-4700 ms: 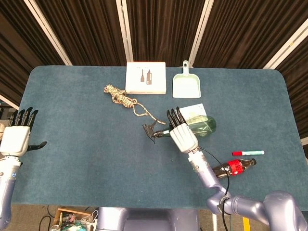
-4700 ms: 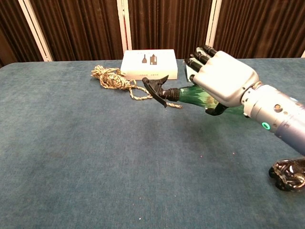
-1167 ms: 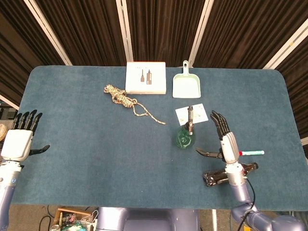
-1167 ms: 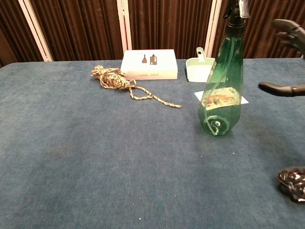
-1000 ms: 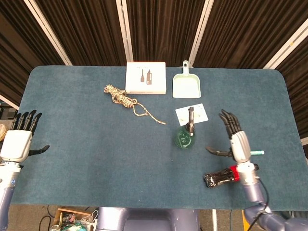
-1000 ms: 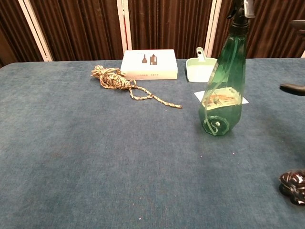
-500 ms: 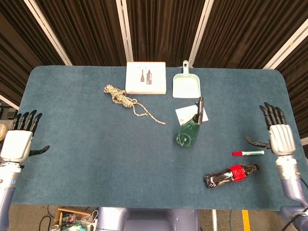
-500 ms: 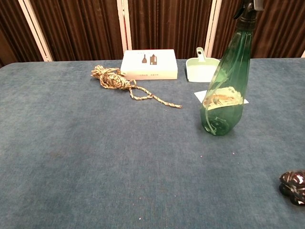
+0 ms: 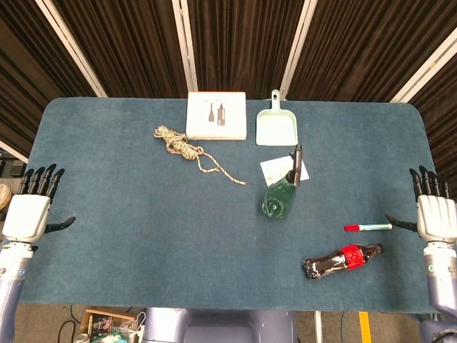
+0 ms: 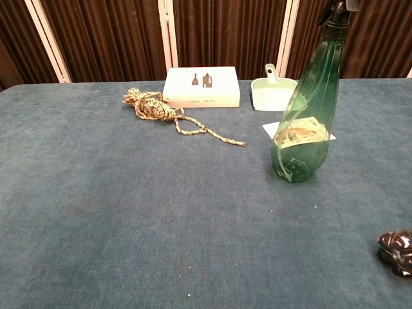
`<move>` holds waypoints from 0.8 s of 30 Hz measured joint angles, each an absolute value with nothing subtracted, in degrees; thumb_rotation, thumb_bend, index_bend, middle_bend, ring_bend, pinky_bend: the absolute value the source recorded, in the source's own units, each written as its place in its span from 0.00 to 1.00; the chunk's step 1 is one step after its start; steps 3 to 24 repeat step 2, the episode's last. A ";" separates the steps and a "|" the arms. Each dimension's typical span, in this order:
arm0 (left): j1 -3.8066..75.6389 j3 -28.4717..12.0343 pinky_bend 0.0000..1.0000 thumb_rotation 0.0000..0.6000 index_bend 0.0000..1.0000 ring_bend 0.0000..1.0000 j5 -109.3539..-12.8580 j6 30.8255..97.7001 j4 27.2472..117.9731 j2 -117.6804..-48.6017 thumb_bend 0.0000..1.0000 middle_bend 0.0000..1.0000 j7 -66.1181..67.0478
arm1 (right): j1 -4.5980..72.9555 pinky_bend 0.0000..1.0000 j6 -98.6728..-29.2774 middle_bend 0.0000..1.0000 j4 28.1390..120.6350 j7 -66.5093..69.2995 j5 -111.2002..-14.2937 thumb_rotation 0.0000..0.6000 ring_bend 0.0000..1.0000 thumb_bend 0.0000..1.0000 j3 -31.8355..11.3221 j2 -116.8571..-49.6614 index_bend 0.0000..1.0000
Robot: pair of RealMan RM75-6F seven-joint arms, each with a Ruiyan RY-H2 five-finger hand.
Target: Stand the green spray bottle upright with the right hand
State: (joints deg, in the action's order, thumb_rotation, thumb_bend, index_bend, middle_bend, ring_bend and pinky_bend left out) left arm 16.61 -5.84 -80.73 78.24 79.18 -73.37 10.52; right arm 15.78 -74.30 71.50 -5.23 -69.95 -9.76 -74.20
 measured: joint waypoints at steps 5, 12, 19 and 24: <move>16.50 -5.73 0.00 1.00 0.00 0.00 -80.99 78.56 79.20 -73.43 0.07 0.00 10.69 | 15.23 0.00 -74.45 0.00 75.43 -9.10 -69.09 1.00 0.00 0.08 -9.97 -72.85 0.00; 16.50 -5.73 0.00 1.00 0.00 0.00 -80.99 78.56 79.20 -73.43 0.07 0.00 10.69 | 15.23 0.00 -74.45 0.00 75.43 -9.10 -69.09 1.00 0.00 0.08 -9.97 -72.85 0.00; 16.50 -5.73 0.00 1.00 0.00 0.00 -80.99 78.56 79.20 -73.43 0.07 0.00 10.69 | 15.23 0.00 -74.45 0.00 75.43 -9.10 -69.09 1.00 0.00 0.08 -9.97 -72.85 0.00; 16.50 -5.73 0.00 1.00 0.00 0.00 -80.99 78.56 79.20 -73.43 0.07 0.00 10.69 | 15.23 0.00 -74.45 0.00 75.43 -9.10 -69.09 1.00 0.00 0.08 -9.97 -72.85 0.00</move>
